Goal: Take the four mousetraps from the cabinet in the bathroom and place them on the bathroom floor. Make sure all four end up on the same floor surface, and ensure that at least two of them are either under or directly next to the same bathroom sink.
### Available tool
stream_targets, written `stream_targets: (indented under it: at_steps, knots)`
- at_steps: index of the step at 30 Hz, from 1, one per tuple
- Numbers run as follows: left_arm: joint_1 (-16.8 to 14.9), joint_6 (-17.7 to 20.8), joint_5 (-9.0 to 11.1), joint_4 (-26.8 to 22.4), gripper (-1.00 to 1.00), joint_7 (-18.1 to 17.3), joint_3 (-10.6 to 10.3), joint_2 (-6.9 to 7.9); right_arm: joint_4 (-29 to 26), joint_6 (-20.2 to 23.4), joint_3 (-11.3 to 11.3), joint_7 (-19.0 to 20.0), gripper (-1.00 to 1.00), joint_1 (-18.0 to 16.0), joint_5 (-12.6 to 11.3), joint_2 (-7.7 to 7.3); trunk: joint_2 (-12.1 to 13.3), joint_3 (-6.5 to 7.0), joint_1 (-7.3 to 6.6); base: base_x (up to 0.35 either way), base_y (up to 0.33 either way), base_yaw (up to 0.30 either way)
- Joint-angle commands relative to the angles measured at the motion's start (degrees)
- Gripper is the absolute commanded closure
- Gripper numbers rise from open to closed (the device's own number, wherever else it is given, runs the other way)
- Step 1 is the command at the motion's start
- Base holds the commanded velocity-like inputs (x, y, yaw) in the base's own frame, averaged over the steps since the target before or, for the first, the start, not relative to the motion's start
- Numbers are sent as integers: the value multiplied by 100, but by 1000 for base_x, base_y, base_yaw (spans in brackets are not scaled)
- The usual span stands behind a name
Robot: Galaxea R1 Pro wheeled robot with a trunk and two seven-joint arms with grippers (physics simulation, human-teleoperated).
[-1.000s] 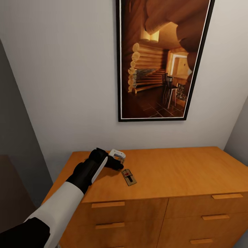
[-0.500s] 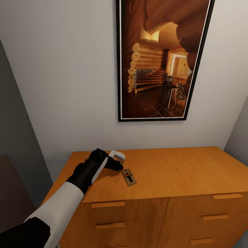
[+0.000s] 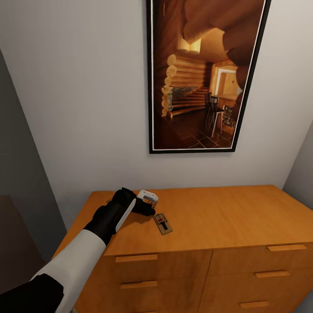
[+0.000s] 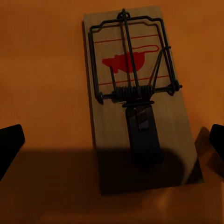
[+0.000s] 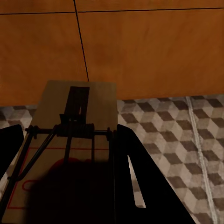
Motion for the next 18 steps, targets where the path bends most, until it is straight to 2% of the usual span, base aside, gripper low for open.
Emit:
stream_targets:
  at_steps: [1, 18]
  knots:
    - [-1, 26, 31, 67, -100, 14, -8, 2, 5, -17, 51, -23, 100, -4, -47, 2, -3, -8, 0, 0, 0, 0]
    - [-1, 25, 31, 210, -100, 14, -8, 2, 5, -17, 51, -23, 100, -4, -48, 2, -3, -8, 0, 0, 0, 0]
